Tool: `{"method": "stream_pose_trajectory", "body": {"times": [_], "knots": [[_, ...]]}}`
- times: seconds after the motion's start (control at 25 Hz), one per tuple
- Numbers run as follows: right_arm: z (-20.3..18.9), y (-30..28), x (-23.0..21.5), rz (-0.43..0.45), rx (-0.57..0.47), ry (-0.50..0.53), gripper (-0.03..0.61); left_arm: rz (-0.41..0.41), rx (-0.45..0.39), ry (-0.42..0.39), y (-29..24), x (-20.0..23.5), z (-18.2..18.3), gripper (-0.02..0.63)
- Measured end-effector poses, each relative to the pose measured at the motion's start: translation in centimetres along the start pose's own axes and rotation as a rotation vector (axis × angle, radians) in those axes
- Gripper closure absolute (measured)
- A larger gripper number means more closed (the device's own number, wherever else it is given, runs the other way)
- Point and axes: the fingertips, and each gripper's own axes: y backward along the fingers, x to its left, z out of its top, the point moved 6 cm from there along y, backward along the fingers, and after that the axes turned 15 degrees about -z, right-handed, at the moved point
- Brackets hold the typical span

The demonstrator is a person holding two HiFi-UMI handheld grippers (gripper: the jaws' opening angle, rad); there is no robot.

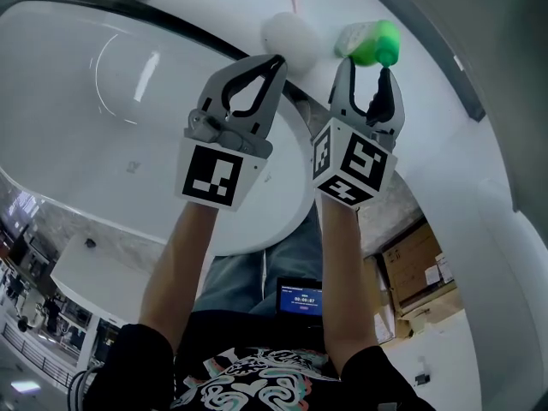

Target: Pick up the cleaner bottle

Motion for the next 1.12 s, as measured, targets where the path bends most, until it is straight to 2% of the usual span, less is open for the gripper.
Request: {"method": "stream_pose_trajectory", "body": {"times": [0.2, 0.4, 0.64, 1.12], "knots": [[0.0, -1.5, 1.3, -0.027, 0.021, -0.007, 0.334, 0.010, -0.013, 0.021, -0.4, 0.6, -0.4, 0.597], [-0.1, -3.5, 1.6, -0.081, 0.031, -0.026, 0.330, -0.015, 0.022, -0.002, -0.5, 0.2, -0.7, 0.597], [-0.6, -5.6, 1.4, -0.108, 0.050, -0.019, 0.331, -0.012, 0.037, 0.010, -0.4, 0.4, -1.1, 0.597], [-0.4, -7.3, 1.7, -0.131, 0.036, 0.001, 0.331, 0.032, -0.011, 0.060, -1.3, 1.4, -0.8, 0.597]]}}
